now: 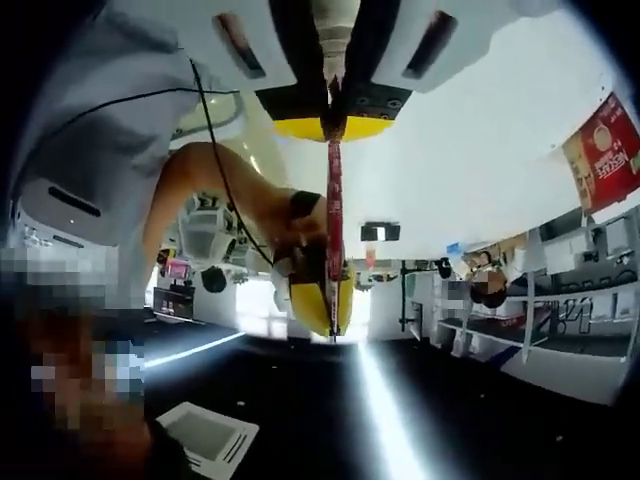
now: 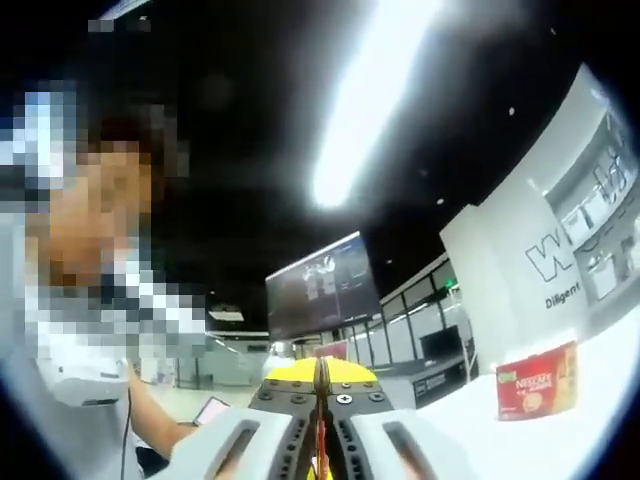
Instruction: Tear open the coffee pouch, take out the coffee, and pour the coffee from the pouch into the cup
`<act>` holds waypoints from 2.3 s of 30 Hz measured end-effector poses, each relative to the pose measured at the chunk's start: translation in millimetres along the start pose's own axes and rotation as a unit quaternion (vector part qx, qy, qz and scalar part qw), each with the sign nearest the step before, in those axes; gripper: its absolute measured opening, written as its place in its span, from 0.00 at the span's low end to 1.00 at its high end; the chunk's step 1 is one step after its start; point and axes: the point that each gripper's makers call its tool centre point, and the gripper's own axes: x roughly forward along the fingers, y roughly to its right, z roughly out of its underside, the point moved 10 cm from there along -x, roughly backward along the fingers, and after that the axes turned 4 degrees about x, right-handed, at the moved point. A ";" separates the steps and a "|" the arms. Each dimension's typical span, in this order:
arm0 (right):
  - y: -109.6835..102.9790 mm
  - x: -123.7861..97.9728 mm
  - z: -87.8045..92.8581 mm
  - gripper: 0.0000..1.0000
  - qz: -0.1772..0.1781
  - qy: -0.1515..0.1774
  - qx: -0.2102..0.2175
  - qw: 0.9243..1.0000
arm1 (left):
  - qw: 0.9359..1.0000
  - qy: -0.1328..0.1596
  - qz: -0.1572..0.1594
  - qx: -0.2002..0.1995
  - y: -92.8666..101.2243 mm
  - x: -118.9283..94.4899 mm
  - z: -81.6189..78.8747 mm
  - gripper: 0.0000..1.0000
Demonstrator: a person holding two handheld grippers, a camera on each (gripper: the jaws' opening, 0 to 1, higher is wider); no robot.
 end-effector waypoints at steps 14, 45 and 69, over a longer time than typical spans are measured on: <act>-5.7 14.6 19.8 0.01 -0.017 -0.046 0.000 0.999 | 0.997 -0.012 0.017 0.078 7.7 8.7 -72.2 0.12; -4.5 5.3 16.2 0.00 -0.017 -0.057 -0.008 0.998 | 0.998 -0.061 0.029 0.014 3.1 3.4 -38.0 0.04; -2.5 1.3 -3.5 0.00 -0.005 -0.042 -0.023 0.999 | 0.998 -0.060 0.019 -0.002 4.2 0.0 -8.5 0.04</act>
